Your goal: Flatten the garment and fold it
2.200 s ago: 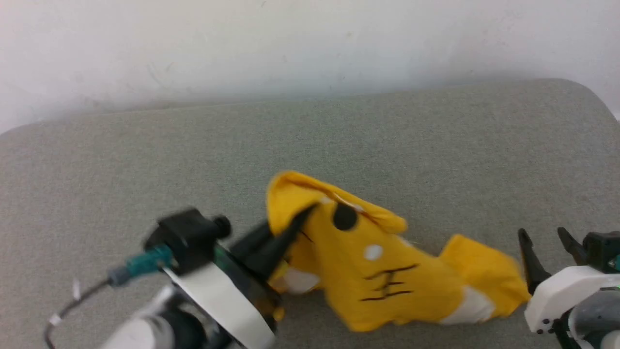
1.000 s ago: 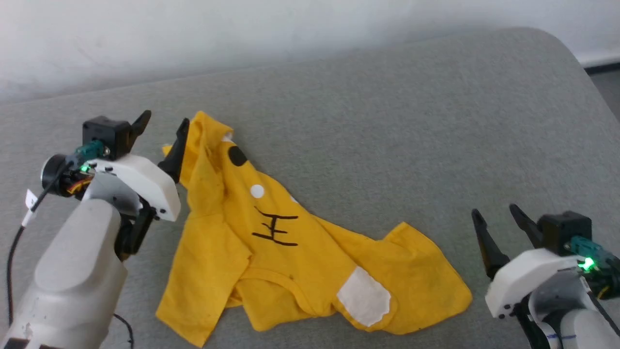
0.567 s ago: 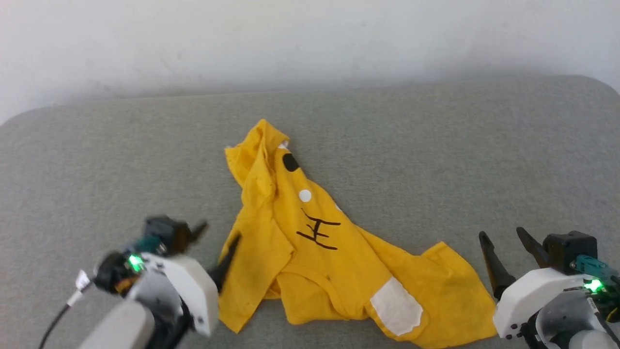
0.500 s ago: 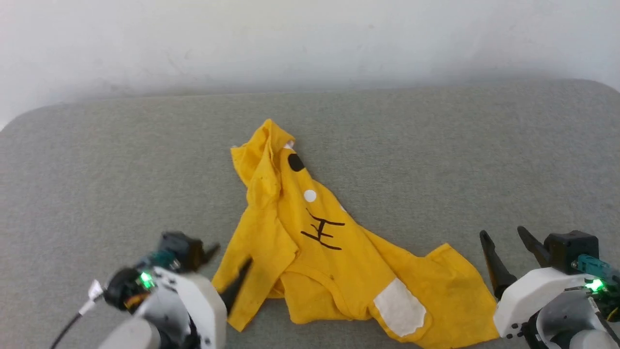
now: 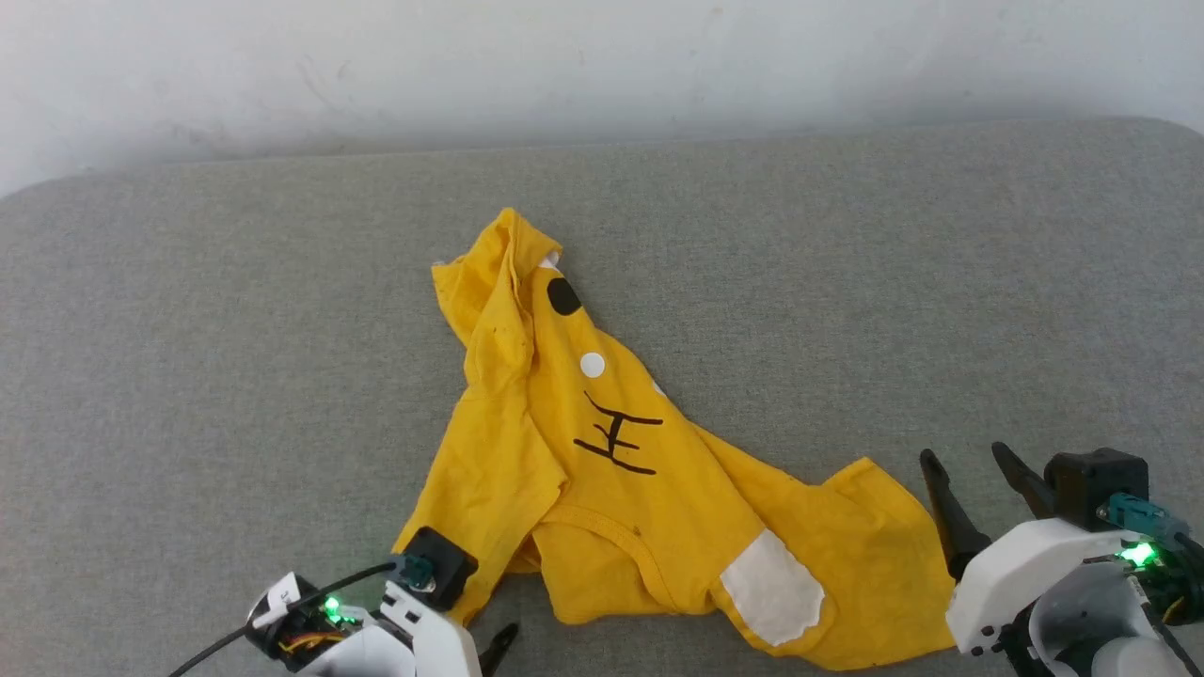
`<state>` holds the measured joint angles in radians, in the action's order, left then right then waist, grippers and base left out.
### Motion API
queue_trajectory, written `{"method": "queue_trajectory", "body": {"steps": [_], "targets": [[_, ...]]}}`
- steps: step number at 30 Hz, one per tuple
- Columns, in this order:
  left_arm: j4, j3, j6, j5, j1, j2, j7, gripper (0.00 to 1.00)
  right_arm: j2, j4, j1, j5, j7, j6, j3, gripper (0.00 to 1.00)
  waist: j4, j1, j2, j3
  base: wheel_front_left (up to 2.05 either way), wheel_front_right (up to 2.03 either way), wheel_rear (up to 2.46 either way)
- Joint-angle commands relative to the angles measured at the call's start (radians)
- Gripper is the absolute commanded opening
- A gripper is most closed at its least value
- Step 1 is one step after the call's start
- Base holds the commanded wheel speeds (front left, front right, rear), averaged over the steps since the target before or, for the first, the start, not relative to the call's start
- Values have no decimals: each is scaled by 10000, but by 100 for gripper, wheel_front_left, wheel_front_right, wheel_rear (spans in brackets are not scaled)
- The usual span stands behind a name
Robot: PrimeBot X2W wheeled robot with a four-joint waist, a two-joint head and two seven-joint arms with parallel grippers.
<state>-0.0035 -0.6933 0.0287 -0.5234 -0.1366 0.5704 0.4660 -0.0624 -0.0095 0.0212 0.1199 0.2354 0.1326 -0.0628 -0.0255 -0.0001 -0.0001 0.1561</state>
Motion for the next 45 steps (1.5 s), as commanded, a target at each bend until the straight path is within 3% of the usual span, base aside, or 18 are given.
{"method": "queue_trajectory", "body": {"steps": [1,8,9,10,13,17,21,23,27,33,39,43,44,45], "targets": [[369,-138,116,279,-180,62,43,100,29,57,-162,31,-99,-19,-4,100,-101,1,1,82,0,0,0],[1250,-412,29,520,-303,27,99,100,51,150,-267,6,-151,-19,53,100,-232,1,1,177,0,0,0],[1353,-464,-65,413,-272,5,213,44,54,164,-269,4,-164,-19,52,100,-237,1,1,174,0,0,0],[1421,-512,-159,355,-267,5,275,0,57,178,-265,4,-179,-19,46,100,-237,1,1,162,0,0,0],[1457,-534,-268,308,-333,-29,175,0,66,234,-223,-10,-212,-19,3,100,-155,1,1,39,0,0,0],[731,81,-62,-198,-361,-325,-720,0,77,286,-74,-16,-212,-19,-24,100,155,1,1,-361,0,0,0],[-479,1331,309,-1424,-106,-576,-1544,0,80,272,47,-28,-160,-19,-85,100,431,1,1,-664,0,0,0],[-758,1690,454,-1663,-33,-547,-1715,0,81,264,79,-24,-145,-19,-91,100,486,1,1,-720,0,0,0],[-1310,3320,1101,-2568,362,-334,-2452,0,87,229,181,13,-72,-19,-24,100,630,1,1,-819,0,0,0],[-468,4789,1970,-3371,1101,-157,-2782,0,92,225,276,112,156,-19,159,100,558,1,1,-687,0,0,0],[1201,5074,2679,-3286,1458,-140,-2880,0,-41,322,444,282,677,-19,253,100,316,1,1,-453,0,0,0],[2128,5059,2930,-2966,1261,-239,-3309,0,-82,426,560,426,1033,-19,205,100,241,1,1,-373,0,0,0],[2273,5037,2898,-2969,1195,-311,-3376,44,-117,460,585,422,1127,-19,196,100,244,1,1,-367,0,0,0],[2386,5048,2865,-2994,1120,-398,-3476,100,-146,481,602,420,1192,-19,169,100,262,1,1,-360,0,0,0]]}}
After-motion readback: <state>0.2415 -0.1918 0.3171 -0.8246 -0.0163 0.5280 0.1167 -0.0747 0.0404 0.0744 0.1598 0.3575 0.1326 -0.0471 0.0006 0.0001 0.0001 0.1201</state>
